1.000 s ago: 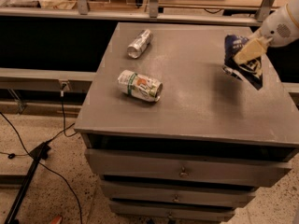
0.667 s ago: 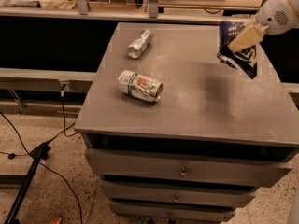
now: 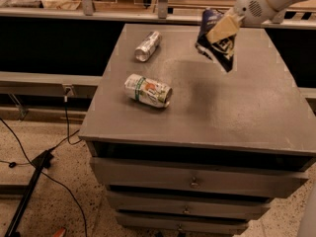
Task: Move blue chip bag near redbull can
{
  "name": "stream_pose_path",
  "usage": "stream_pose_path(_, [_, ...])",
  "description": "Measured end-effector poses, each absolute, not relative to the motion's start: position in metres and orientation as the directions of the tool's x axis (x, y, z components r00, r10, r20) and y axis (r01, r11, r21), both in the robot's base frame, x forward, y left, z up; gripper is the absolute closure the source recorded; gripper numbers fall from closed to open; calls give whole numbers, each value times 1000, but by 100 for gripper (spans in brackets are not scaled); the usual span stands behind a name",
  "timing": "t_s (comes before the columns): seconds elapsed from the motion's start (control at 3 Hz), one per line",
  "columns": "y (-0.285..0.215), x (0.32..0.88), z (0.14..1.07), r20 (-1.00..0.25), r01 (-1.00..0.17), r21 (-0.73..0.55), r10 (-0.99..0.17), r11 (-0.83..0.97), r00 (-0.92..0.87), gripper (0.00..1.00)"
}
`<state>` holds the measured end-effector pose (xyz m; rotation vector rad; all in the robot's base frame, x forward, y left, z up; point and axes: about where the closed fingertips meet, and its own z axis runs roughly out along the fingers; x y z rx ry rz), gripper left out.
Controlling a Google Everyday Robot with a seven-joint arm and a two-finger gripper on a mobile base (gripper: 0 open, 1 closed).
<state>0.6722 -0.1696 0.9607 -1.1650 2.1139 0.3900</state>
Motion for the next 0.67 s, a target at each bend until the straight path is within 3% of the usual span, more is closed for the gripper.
stream_pose_path(0.33, [-102, 689, 936, -694, -821, 0, -591, 570, -410, 97])
stream_pose_path(0.67, [-66, 697, 923, -685, -822, 26, -589, 569, -429, 74])
